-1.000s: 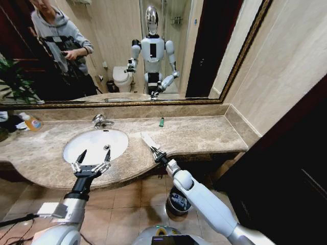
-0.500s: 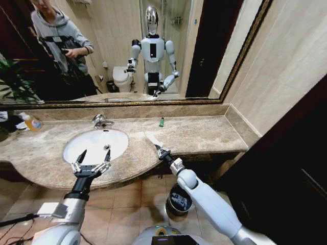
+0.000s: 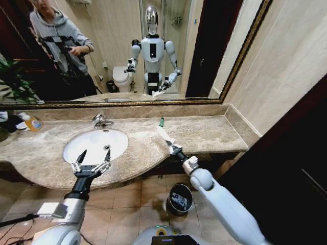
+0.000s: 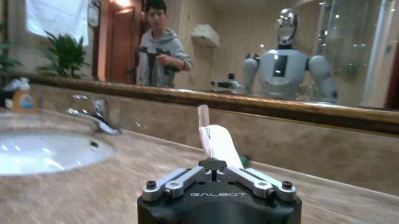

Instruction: Pick up the trash from the sink and place it in the trash bin.

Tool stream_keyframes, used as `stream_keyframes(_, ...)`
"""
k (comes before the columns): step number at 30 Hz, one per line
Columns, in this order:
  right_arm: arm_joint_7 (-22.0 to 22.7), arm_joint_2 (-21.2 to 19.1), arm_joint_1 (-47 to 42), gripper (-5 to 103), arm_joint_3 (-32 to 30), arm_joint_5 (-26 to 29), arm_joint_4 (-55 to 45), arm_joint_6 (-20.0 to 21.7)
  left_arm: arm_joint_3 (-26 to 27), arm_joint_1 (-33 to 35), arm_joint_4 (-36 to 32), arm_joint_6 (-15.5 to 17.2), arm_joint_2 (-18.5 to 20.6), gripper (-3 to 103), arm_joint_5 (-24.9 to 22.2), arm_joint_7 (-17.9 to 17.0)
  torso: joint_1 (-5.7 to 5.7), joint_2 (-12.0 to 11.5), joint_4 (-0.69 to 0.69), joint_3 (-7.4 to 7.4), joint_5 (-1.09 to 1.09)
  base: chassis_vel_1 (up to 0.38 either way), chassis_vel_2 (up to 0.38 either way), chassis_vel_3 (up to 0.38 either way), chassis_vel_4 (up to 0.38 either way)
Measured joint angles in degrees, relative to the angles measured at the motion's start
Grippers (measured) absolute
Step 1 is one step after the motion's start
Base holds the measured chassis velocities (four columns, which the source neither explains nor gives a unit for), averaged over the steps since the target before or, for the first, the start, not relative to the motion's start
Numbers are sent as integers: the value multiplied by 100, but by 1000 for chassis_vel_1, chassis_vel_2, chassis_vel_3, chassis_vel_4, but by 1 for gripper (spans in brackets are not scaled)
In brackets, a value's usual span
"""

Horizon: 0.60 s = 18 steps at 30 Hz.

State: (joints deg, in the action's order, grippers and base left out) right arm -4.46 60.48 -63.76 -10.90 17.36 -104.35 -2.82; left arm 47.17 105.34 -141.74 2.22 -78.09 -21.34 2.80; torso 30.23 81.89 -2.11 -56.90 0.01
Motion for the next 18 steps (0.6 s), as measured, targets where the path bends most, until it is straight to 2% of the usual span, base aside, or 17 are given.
stream_keyframes(6,-64,-417,-705,0,-631,149,-304,-167,0,0,0,0,0,100,0,0,0,0,-1,0,1,0,0,0,0)
stream_keyframes(8,-60,-439,-814,0,-729,159,-358,-180,0,0,0,0,0,100,0,0,0,0,-1,0,2,0,0,0,0)
stream_keyframes(9,-58,-472,-1097,0,-996,168,-496,-207,0,0,0,0,0,100,0,0,0,0,0,0,1,0,0,0,0)
stream_keyframes(11,-64,-473,-1485,0,-1313,147,-668,-273,0,0,0,0,0,100,0,0,0,0,1,0,1,0,0,0,0)
stream_keyframes(13,-68,-463,-1569,0,-1374,130,-705,-290,0,0,0,0,0,100,0,0,0,0,0,0,1,0,0,0,0)
stream_keyframes(16,-98,-259,-2208,0,-1728,-43,-945,-457,0,0,0,0,0,100,0,0,0,0,-1,0,1,0,0,0,0)
stream_keyframes(18,-115,-212,-2334,0,-1780,-85,-977,-516,0,0,0,0,0,100,0,0,0,0,-1,0,0,0,0,0,0)
